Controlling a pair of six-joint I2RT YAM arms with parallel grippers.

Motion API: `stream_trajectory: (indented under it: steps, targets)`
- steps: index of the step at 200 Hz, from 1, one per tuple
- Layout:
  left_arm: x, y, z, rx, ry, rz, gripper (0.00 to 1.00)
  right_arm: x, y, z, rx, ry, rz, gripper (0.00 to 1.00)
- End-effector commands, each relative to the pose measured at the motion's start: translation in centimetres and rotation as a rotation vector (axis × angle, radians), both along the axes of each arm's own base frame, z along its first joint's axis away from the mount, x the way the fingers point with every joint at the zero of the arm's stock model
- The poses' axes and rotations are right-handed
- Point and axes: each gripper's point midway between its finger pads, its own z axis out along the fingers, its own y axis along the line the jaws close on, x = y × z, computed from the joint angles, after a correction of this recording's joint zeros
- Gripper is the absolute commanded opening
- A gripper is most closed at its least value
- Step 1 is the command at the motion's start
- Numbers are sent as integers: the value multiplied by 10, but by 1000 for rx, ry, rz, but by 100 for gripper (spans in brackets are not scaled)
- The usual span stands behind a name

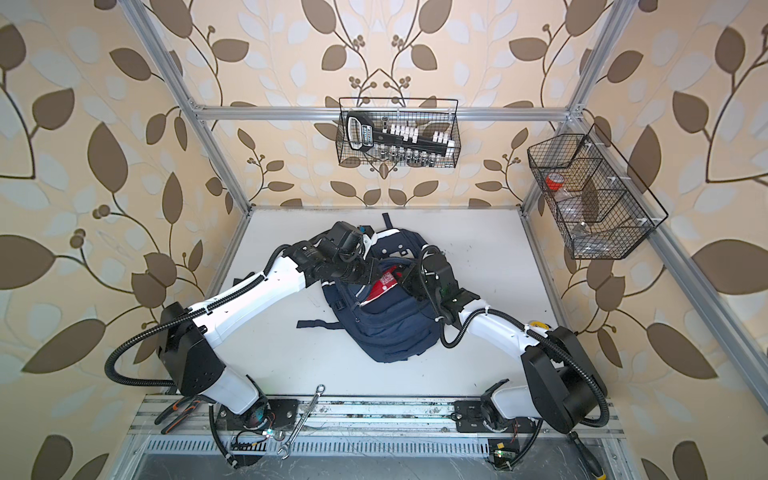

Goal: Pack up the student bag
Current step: 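Push the red packet into the front pocket with the right gripper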

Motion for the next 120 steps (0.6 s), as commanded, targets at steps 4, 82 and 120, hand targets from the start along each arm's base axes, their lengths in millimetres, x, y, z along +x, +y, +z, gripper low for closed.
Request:
stream_trajectory:
  steps: [4, 82, 120]
  targets:
    - [9, -2, 71, -190, -147, 14, 0, -13, -1, -10, -53, 44, 44, 41]
    - [12, 3, 67, -199, -137, 23, 0, -27, -25, 9, -19, 10, -51, 0]
    - [6, -1, 63, -211, -112, -9, 0, -3, -26, 11, -18, 2, -130, 0]
